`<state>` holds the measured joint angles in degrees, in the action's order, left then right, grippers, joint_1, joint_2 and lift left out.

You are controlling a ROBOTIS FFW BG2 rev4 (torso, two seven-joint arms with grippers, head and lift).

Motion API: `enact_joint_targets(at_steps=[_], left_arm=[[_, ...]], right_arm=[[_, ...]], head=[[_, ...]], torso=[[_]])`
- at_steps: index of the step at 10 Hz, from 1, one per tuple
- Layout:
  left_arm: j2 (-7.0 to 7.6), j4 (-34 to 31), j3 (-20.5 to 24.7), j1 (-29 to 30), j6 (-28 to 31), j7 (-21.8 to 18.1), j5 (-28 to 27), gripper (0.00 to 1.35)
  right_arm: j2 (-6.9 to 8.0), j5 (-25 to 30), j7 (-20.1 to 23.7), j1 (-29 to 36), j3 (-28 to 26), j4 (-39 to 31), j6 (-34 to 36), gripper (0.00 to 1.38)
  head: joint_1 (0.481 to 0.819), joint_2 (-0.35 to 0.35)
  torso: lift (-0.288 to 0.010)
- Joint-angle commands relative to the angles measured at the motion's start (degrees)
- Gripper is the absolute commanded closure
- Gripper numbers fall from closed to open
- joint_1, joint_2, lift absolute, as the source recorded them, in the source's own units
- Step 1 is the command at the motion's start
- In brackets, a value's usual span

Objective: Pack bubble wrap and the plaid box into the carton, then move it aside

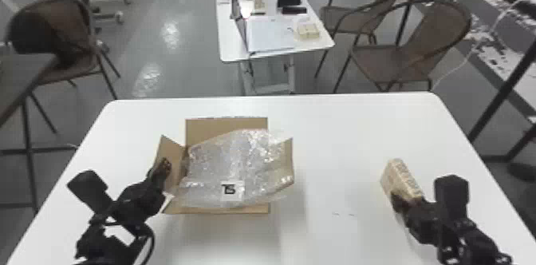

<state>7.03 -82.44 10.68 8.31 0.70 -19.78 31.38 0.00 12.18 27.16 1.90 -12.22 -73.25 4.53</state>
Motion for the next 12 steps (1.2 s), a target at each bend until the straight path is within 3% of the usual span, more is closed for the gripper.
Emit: enact_joint_targets(at_steps=[1,4,6,10,12], left_arm=[[0.00,0.1,0.0,-0.1,0.0,0.0,0.1,1.21],[0.00,0.1,0.0,-0.1,-0.1,0.0,0.2,1.21],[0.00,0.3,0.0,-0.3,0.1,0.0,0.2,1.21],[0.00,1.1,-0.8,-1.5,0.2,0.0,0.0,1.21],[0.00,1.2,-1.3,-1.7,0.2,0.0,0.0,1.21]], right_arm=[[0.05,-3.2,0.0,2.2,2.2,-6.4,0.0,0.93],[0.05,-7.7,0.0,5.3,8.4,-24.9,5.4,0.93],[0.05,-13.7,1.5,3.2,13.4,-29.1,10.5,0.93],[-0.70,-23.3,11.4,-6.1,22.6,-26.2,22.9,0.93],[-0.09,-25.1,15.4,-9.5,24.2,-21.7,27.2,0.93]], head=[[0.695,0.072],[0.695,0.119],[0.695,0.151],[0.695,0.295],[0.695,0.332]], torso=[[-0.027],[-0.027],[-0.027],[-0.027],[-0.027]])
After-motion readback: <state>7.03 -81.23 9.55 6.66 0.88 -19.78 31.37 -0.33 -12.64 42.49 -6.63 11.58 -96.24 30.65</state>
